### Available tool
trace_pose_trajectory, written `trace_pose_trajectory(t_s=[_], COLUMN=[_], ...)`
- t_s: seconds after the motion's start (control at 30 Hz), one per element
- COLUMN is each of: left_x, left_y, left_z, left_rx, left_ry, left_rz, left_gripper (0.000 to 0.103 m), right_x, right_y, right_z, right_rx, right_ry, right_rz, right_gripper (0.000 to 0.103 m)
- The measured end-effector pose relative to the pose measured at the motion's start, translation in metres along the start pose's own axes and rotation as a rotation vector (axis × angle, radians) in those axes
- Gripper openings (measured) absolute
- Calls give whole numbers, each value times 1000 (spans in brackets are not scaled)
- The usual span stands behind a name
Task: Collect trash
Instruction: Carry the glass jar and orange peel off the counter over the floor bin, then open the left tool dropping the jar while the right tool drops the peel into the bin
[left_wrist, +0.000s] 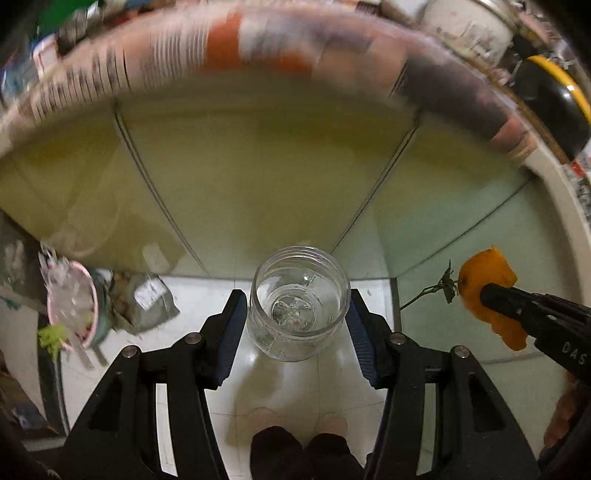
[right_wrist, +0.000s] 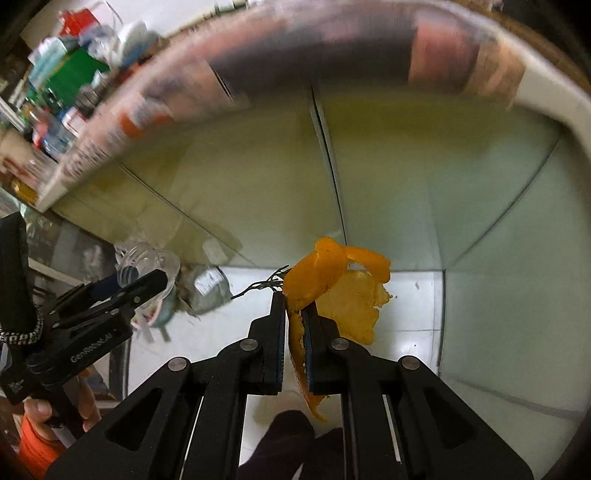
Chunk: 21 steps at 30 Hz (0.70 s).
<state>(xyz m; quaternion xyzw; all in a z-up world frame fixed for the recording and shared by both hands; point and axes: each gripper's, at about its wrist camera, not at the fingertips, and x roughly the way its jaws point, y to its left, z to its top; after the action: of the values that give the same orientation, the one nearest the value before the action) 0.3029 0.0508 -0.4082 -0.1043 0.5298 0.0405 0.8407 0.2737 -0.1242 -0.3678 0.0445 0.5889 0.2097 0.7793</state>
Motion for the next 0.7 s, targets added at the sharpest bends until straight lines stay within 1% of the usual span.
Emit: trace_pose_trajectory(t_s=[0.03, 0.17, 0.3, 0.4, 0.43, 0.5, 0.6, 0.67, 0.7], left_x=[16, 71, 114, 146, 154, 174, 198, 211, 214], left_y=[4, 18, 34, 44, 47, 52, 56, 54, 53], left_z=[-7, -30, -47, -59, -61, -66, -73, -75, -77], left_rx=[-8, -17, -34, -41, -43, -46, -47, -41, -36], left_ry=[5, 23, 28, 27, 28, 30, 45, 58, 63], left_rz=[2, 23, 32, 38, 40, 42, 40, 36, 34], left_gripper=[53, 53, 53, 53, 53, 53, 53, 53, 53], right_x=[12, 81, 145, 187, 195, 214, 230, 232, 232], right_y=[-3, -15, -20, -20, -19, -16, -17, -20, -24], right_z=[-2, -16, -31, -39, -40, -44, -46, -46, -48], right_rx=[-2, 1, -12, -41, -54, -94, -120, -118, -114], right_ry=[9, 63, 108, 141, 145, 148, 156, 155, 149], right_rz=[0, 25, 50, 68, 69, 51, 22, 11, 7], right_gripper=[8, 8, 8, 9, 11, 12, 20, 32, 35])
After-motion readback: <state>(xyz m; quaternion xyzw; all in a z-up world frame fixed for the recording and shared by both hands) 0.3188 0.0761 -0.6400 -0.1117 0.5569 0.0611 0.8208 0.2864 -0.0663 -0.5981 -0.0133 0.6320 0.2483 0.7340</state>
